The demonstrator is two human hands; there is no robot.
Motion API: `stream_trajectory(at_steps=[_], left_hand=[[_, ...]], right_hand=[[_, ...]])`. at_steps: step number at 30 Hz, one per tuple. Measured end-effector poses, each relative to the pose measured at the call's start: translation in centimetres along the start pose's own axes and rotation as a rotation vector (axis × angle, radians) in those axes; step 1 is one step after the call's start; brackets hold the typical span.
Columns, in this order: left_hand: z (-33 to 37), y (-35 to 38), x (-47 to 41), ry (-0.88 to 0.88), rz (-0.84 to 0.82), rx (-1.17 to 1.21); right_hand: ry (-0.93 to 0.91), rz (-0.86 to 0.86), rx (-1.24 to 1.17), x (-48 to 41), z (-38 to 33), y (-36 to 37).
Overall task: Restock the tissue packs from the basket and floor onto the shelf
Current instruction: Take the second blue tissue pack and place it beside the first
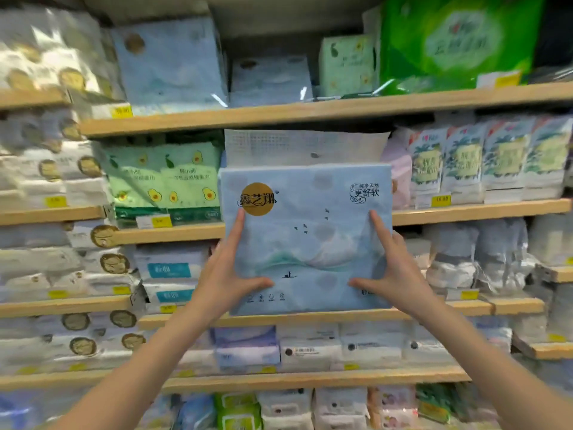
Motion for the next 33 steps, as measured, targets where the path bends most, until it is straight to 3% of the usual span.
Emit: stream_trajectory(at_steps=[10,33], left_hand=[[5.6,-7.9,-9.0,0.202,0.173,-0.041],[7.9,-13.6,-33.4,0.536,0.489,-0.070]], right_hand=[[-0.221,0.183,0.037,-9.9,-6.5,-6.5],[-0.485,0.531,0.086,-35.1,-10.6,-11.8]])
Point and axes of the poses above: each hand's wrist, its own x-axis away from the middle knuckle, its own y-axis out of the palm, z = x × y, the point moved 3 cm from there along -x, towards the middle knuckle, and after that the axes turned 4 degrees about x, right-handed, at the moved point
